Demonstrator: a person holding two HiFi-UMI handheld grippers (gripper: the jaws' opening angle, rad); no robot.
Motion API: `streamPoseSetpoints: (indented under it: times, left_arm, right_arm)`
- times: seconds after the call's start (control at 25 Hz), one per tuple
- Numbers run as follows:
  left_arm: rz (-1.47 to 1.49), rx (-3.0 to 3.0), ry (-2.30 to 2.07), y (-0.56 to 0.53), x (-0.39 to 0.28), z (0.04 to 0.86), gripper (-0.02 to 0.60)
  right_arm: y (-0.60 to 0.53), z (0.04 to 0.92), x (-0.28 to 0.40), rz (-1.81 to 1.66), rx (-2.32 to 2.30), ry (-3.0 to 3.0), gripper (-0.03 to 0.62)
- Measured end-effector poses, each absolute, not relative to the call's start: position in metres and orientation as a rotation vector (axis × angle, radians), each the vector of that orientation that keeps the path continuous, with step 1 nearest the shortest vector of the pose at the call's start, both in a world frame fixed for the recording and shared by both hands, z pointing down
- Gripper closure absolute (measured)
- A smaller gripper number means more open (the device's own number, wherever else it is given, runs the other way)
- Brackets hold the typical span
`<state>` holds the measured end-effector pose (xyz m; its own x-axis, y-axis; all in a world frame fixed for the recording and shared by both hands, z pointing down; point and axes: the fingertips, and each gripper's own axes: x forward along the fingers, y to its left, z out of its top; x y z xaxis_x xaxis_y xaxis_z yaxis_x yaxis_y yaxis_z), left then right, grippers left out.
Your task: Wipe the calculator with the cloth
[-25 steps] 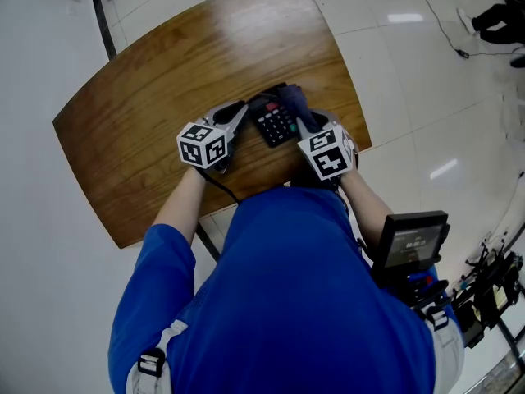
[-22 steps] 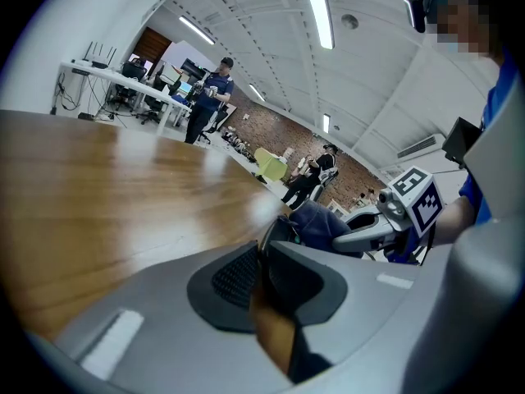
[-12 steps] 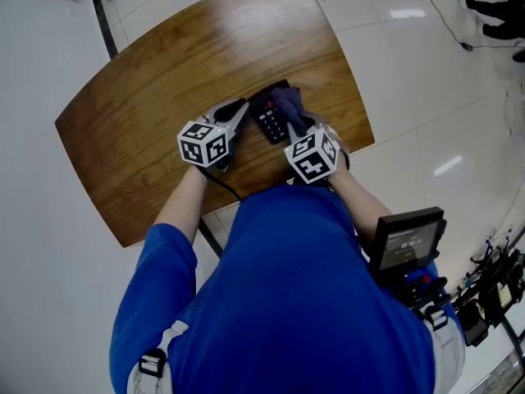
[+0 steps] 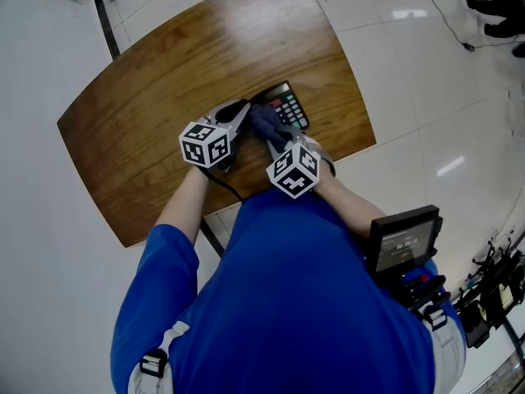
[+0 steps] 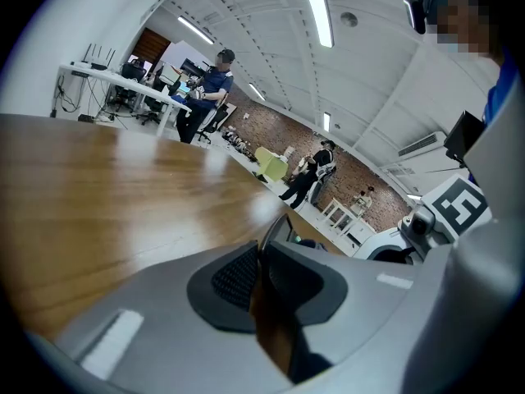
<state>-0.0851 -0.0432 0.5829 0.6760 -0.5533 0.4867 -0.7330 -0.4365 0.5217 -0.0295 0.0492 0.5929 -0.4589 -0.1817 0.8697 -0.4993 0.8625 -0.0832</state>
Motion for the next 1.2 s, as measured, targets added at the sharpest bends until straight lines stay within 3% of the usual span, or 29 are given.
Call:
streamPoseSetpoints:
  times: [0.24, 0.64, 1.2]
  left_arm:
    - [0.327, 2.159, -0.987, -0.045, -0.090, 0.587, 0.534]
    - [0.329, 2.164, -0.985, -0.043, -0.094, 0.593, 0.532]
    - [0.338, 2.160, -0.989, -0.045, -0.090, 0.587, 0.532]
  right_arm:
    - [0.031, 0.586, -0.015, 0.434, 0.565, -2.059, 0.525]
    - [-0.006, 0.598, 0.068, 0.473, 0.848, -1.909, 0.525]
    - [0.044, 0.603, 0.004, 0.402, 0.599, -1.981, 0.525]
